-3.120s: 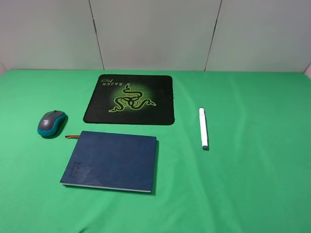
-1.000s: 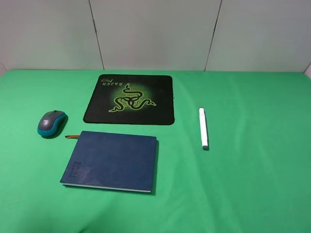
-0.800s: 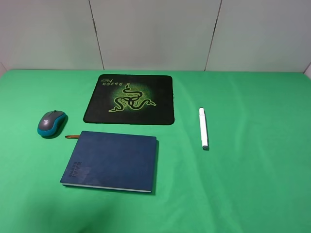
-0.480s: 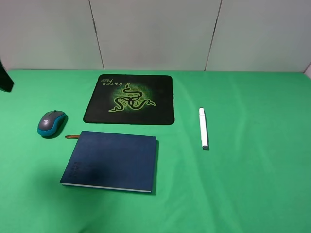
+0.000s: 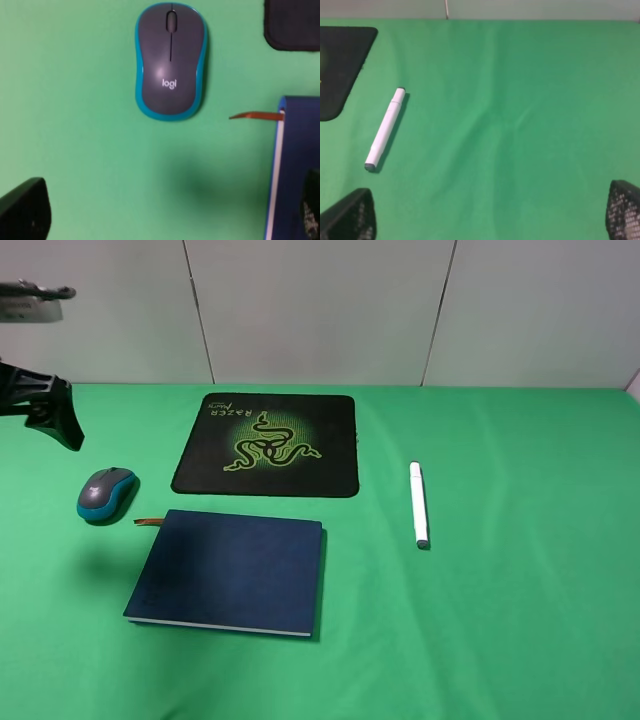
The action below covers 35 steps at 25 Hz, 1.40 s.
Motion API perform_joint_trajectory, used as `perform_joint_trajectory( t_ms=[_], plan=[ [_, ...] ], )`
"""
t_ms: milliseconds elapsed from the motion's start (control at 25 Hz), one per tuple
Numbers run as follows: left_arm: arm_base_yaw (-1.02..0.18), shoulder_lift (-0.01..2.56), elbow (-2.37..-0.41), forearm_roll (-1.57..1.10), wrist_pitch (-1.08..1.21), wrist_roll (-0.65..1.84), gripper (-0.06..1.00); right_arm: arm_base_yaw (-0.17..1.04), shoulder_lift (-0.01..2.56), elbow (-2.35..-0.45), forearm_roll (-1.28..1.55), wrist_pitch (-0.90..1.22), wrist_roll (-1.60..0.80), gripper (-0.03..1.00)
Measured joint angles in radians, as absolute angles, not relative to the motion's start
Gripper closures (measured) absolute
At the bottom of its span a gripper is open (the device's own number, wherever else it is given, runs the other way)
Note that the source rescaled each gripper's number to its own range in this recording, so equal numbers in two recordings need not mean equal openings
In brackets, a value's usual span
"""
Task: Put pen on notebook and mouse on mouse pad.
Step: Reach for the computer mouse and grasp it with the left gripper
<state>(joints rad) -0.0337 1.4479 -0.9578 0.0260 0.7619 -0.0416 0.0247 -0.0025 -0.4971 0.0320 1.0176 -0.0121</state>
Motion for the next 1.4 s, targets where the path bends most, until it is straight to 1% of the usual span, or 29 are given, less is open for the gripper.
perform_joint_trajectory(
  t_ms=[880, 1400],
  plan=[
    [-0.027, 1.831, -0.959, 0.026, 0.468, -0.063, -0.06, 0.025, -0.003, -0.497, 0.032, 1.018, -0.012, -0.03],
    [-0.027, 1.937, -0.967, 0.027, 0.381, -0.065, -0.06, 0.025, -0.003, -0.497, 0.032, 1.018, -0.012, -0.03]
  ],
)
